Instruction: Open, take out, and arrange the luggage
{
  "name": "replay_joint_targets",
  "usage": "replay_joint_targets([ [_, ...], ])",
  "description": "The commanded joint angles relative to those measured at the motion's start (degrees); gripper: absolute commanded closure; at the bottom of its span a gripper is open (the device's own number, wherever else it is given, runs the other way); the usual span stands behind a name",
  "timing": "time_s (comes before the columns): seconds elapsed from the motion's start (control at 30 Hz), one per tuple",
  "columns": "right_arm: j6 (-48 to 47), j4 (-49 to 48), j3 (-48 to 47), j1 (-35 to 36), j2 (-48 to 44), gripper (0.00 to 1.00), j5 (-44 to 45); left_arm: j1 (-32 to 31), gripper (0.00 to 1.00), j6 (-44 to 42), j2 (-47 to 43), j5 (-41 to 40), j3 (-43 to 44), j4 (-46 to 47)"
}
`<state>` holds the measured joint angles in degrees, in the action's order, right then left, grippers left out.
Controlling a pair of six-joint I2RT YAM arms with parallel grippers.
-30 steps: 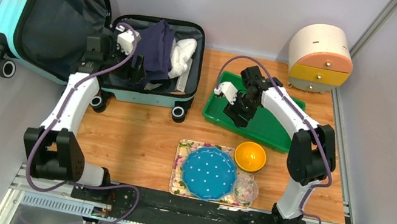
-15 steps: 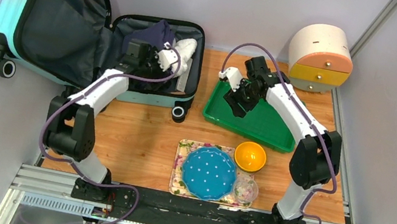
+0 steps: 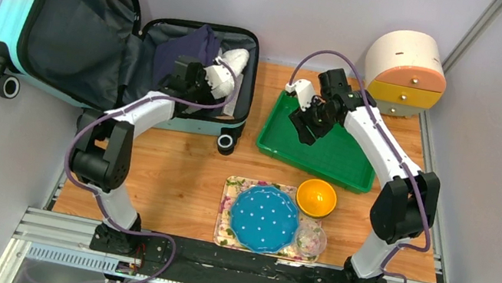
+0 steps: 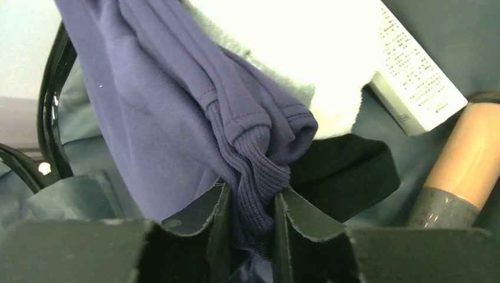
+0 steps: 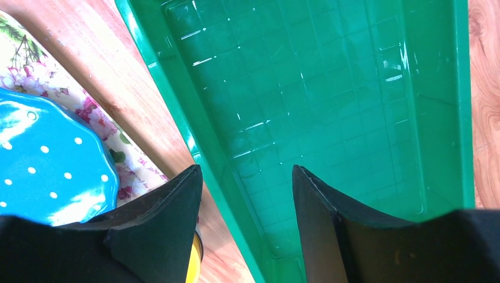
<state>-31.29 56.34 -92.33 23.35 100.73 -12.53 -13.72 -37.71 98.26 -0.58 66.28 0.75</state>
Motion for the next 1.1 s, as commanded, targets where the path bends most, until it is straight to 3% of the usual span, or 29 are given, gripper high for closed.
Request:
replay_joint_targets([
  [0.0, 1.05, -1.32, -2.23, -0.33, -2.73, 0.39, -0.56, 4.39, 0.75, 4.56, -5.09, 4.78, 1.74, -0.47],
  [0.1, 1.05, -1.40, -2.67, -0.33, -2.73, 0.39, -1.00, 8.16, 0.98, 9.39, -5.36, 9.18, 4.98, -5.31],
  [0.13, 1.05, -1.40, -3.02, -0.33, -2.47, 0.39, -1.00, 9.31, 1.00, 10.89, -5.27, 11.28, 5.69, -5.85],
  [0.23, 1.32, -1.58, -3.73, -0.33, -1.94, 0.39, -1.26, 12.74, 1.00, 16.26, -5.00, 15.85, 7.54, -6.29],
  [0.43, 4.39, -2.46, -5.84, -0.50, -1.59, 0.38, -2.93, 15.20, 1.00, 20.48, -6.33, 17.27, 12.89, -5.32],
  [0.7, 7.38, -6.50, -6.72, -1.38, -3.25, 0.27, -4.43, 15.56, 1.00, 23.65, -6.94, 21.49, 28.98, -8.05],
  [0.83, 8.61, -8.43, -7.16, -1.91, -3.43, 0.27, -5.48, 15.56, 1.00, 26.46, -6.24, 26.66, 36.09, -9.89],
  [1.07, 11.85, -9.84, -7.77, -2.87, -3.26, 0.26, -7.41, 15.39, 1.00, 37.42, -6.50, 35.63, 42.96, -5.16],
])
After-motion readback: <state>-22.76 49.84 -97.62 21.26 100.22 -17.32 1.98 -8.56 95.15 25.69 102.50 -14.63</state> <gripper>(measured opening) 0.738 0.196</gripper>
